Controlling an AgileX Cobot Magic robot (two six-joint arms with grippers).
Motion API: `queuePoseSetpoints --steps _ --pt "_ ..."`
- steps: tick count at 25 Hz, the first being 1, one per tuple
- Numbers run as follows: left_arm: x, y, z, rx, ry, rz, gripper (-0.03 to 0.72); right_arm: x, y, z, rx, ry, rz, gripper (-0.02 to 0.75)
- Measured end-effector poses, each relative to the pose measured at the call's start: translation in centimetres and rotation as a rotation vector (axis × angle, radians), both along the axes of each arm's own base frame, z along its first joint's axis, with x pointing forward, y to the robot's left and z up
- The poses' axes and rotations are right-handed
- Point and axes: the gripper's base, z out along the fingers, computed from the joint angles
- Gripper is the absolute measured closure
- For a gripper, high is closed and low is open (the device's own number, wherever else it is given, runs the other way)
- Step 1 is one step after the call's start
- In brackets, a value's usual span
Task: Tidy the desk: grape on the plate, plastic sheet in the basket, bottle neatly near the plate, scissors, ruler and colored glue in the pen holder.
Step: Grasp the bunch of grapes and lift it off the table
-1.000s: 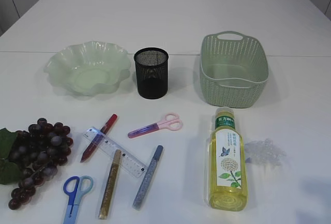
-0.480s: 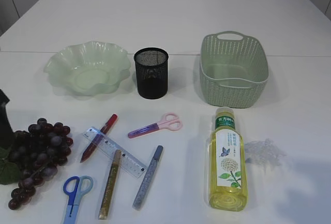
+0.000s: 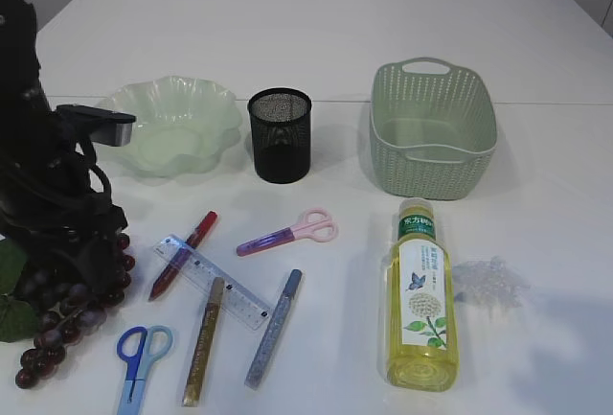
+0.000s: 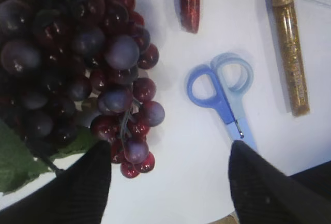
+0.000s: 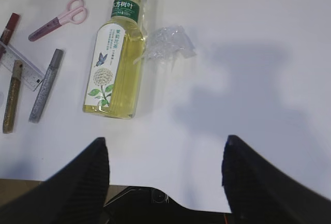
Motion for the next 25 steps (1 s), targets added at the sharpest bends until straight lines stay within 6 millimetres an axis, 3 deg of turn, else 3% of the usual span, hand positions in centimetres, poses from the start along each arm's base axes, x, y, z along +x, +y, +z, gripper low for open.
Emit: queuePoseSetpoints --steps 13,25 --pt "1.6 -0.2 -4.1 0.056 0.055 -0.009 0.169 0.0 0.0 0.0 0.0 0.0 0.0 0.207" --pt "2.6 -0.4 -6.2 0.066 0.032 -0.014 0.168 0.0 0.0 0.0 -0.003 0.0 -0.001 0.207"
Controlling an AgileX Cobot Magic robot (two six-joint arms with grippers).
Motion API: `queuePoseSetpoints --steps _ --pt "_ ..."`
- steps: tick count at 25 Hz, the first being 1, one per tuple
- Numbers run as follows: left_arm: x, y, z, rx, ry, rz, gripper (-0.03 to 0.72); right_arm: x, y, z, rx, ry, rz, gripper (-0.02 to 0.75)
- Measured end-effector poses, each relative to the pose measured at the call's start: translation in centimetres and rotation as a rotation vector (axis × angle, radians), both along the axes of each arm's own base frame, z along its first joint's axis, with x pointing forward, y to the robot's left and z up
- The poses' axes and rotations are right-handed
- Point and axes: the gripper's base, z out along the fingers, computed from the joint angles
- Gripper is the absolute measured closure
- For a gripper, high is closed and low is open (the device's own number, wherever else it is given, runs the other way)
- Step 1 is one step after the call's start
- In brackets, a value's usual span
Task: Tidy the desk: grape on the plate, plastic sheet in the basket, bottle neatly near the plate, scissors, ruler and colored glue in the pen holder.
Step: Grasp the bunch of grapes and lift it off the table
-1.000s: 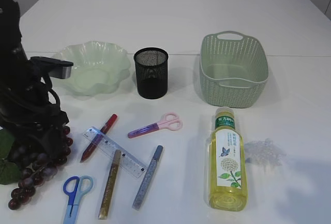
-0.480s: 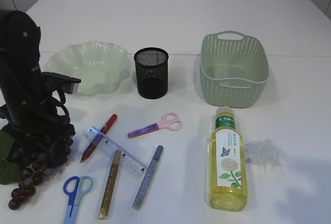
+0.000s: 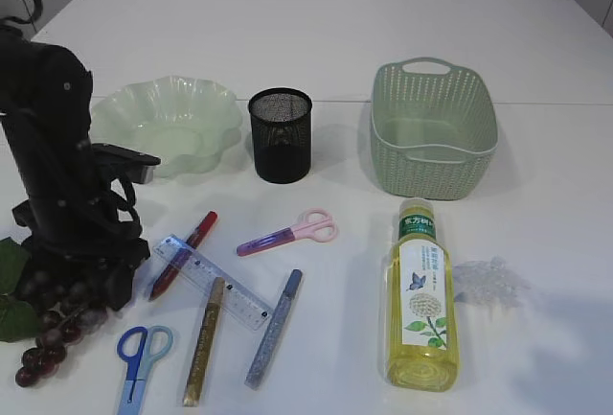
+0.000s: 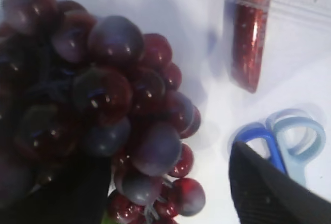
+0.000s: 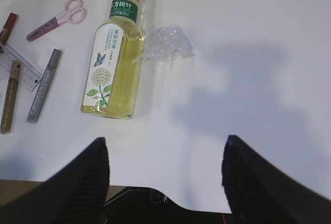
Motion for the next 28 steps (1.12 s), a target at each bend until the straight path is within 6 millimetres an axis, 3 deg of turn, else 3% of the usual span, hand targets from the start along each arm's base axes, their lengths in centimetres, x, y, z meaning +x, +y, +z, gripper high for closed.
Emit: queuePoseSetpoints --steps 22,24,28 --pt "0.7 1.2 -3.0 0.04 0.053 0.029 0.18 0.1 0.0 0.0 -0.003 -0.008 -0.002 0.207" --pt "0.8 1.2 -3.0 0.04 0.05 0.031 0.225 0.1 0.0 0.0 -0.003 -0.008 -0.002 0.207" --pt "0.9 1.3 -3.0 0.055 0.039 0.022 0.439 0.1 0.0 0.0 -0.003 -0.01 -0.003 0.207"
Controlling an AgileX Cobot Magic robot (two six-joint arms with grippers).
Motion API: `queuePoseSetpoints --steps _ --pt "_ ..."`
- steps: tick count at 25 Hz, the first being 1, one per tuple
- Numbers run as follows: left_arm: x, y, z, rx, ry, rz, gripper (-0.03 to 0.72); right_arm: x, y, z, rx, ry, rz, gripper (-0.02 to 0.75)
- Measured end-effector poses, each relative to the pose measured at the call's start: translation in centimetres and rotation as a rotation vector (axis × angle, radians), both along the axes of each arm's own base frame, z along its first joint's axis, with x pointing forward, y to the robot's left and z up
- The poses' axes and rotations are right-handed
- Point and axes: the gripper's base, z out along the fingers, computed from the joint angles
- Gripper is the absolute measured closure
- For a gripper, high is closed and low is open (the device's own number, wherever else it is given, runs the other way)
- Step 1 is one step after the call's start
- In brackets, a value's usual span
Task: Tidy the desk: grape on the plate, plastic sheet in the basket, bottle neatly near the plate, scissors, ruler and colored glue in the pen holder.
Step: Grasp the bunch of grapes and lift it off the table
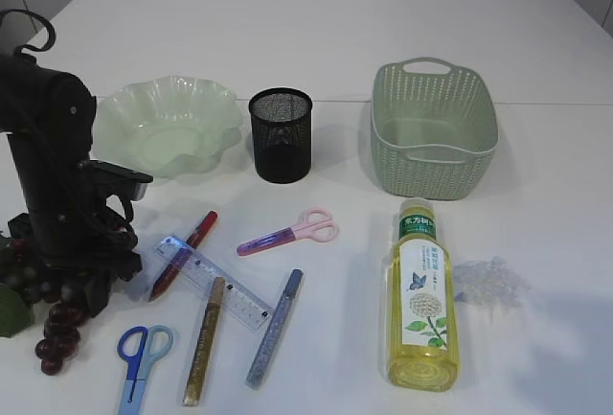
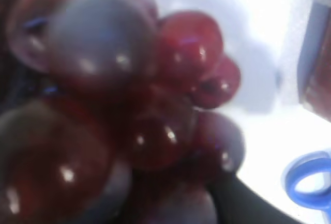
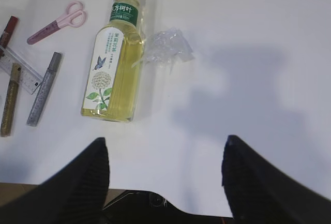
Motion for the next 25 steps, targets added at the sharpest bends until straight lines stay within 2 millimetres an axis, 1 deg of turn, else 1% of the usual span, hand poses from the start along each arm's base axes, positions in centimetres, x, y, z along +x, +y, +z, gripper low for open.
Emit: queuePoseSetpoints --steps 2,4,9,11,16,18,21,25 --pt "0.0 0.0 0.0 0.002 -0.005 -0.001 0.526 0.0 0.0 0.0 0.0 0.0 0.0 0.207" --pt "0.1 0.0 0.0 0.002 -0.01 -0.003 0.568 0.0 0.0 0.0 0.0 0.0 0.0 0.207" --pt "0.1 0.0 0.1 0.003 -0.012 -0.004 0.581 0.0 0.0 0.0 -0.001 0.0 0.001 0.208" --pt "0.0 0.1 0.7 0.001 -0.019 -0.004 0.582 0.0 0.0 0.0 -0.001 0.0 0.001 0.208" --pt "-0.4 0.8 4.3 -0.007 -0.067 0.036 0.584 0.3 0.0 -0.1 -0.002 0.015 0.001 0.208" --pt "-0.8 1.7 5.8 -0.006 -0.068 0.071 0.584 0.4 0.0 -0.2 -0.002 0.018 0.001 0.208" --pt "-1.4 3.2 7.5 0.004 -0.047 0.126 0.586 0.5 0.0 -0.2 -0.006 0.022 0.0 0.208" --pt "-1.8 4.6 9.7 -0.004 -0.091 0.182 0.587 0.5 -0.1 -0.2 -0.01 0.021 -0.001 0.208"
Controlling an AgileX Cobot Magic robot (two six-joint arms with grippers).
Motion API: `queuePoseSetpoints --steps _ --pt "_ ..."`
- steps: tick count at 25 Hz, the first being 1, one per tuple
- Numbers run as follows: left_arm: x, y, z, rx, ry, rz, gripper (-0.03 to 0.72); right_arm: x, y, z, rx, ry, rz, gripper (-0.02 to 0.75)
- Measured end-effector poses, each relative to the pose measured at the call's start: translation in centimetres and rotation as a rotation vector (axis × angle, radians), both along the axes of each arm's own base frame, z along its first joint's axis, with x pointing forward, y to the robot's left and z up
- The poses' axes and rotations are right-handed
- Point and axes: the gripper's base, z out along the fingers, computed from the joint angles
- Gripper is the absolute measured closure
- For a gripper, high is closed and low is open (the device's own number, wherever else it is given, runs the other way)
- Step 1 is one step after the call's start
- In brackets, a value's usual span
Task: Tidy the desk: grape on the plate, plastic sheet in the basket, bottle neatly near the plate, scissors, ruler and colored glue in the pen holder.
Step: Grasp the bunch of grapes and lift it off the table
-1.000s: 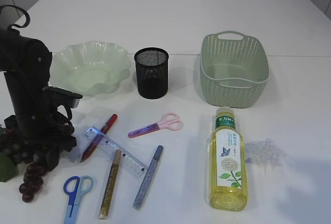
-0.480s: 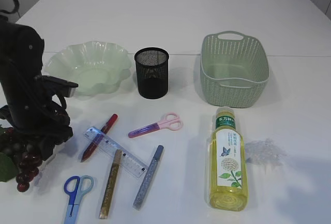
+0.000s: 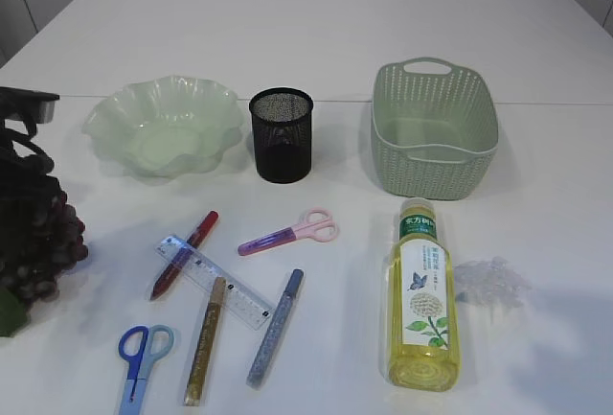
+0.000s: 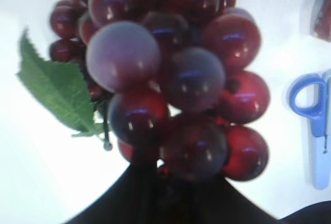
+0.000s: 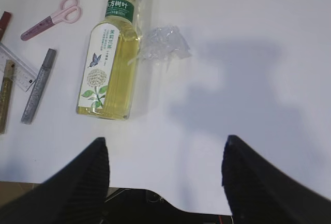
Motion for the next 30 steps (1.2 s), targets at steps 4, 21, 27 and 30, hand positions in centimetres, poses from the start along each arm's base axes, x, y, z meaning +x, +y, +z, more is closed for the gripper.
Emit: queuePoseSetpoints --steps 4,21,27,30 --pt "-0.8 0.1 2.5 -0.021 -0.077 0.009 0.587 0.0 0.0 0.0 -0.004 -0.002 -0.001 0.208" --pt "-1.2 -0.1 11.3 -0.086 -0.321 0.027 0.589 0.0 -0.2 -0.1 -0.028 0.004 -0.003 0.208" --pt "-0.5 -0.3 14.8 -0.115 -0.426 0.035 0.589 0.0 -0.2 -0.1 -0.03 0.006 -0.003 0.208" --pt "-0.2 -0.3 16.4 -0.131 -0.488 0.053 0.587 0.0 -0.2 -0.1 -0.03 0.006 -0.003 0.208"
